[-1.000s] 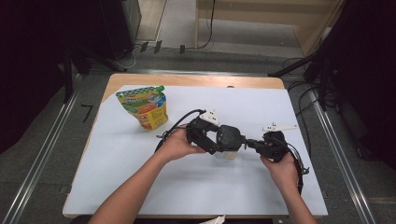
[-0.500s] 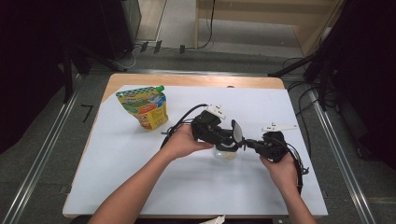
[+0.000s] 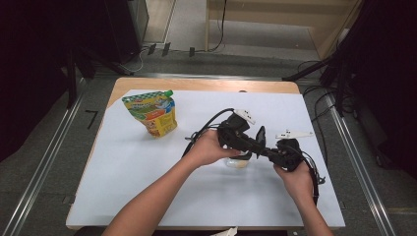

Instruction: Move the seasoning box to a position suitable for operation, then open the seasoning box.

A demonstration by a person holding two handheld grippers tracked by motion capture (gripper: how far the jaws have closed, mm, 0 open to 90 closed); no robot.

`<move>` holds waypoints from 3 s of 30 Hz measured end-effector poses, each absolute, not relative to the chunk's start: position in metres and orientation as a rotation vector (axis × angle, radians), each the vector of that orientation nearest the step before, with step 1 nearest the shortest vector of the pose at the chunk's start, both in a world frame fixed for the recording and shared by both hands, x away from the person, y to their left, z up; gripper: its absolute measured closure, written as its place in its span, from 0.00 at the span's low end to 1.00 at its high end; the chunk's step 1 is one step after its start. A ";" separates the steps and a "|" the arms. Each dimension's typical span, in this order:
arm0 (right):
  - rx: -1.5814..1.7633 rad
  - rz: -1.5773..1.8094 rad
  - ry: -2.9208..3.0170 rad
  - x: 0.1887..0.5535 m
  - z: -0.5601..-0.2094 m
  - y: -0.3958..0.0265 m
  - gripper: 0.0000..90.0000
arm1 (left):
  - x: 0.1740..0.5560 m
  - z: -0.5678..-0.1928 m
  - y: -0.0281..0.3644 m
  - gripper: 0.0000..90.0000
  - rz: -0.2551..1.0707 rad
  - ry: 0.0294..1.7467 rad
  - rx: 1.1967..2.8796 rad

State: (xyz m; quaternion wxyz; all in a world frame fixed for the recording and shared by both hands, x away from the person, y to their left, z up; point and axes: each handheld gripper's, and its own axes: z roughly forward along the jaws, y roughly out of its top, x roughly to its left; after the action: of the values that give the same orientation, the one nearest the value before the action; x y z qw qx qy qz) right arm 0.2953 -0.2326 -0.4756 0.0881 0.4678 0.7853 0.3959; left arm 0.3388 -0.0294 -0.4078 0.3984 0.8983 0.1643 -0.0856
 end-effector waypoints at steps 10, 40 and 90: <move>1.364 1.204 2.376 0.292 -0.473 -0.234 1.00 | 0.341 -0.406 -0.017 0.84 -0.229 0.462 2.271; 1.163 1.327 2.490 0.230 -0.446 -0.202 0.82 | 0.330 -0.399 0.112 0.62 -0.166 0.677 2.165; 0.937 1.342 2.622 0.235 -0.458 -0.142 0.59 | 0.341 -0.403 0.233 0.50 -0.012 0.956 2.098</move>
State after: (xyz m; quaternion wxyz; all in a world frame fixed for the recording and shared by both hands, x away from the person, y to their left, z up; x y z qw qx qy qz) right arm 0.2349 -0.1420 -0.4581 0.0252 0.3030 0.8481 0.4340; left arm 0.3407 0.2325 -0.4035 0.4061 0.8315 0.3791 -0.0047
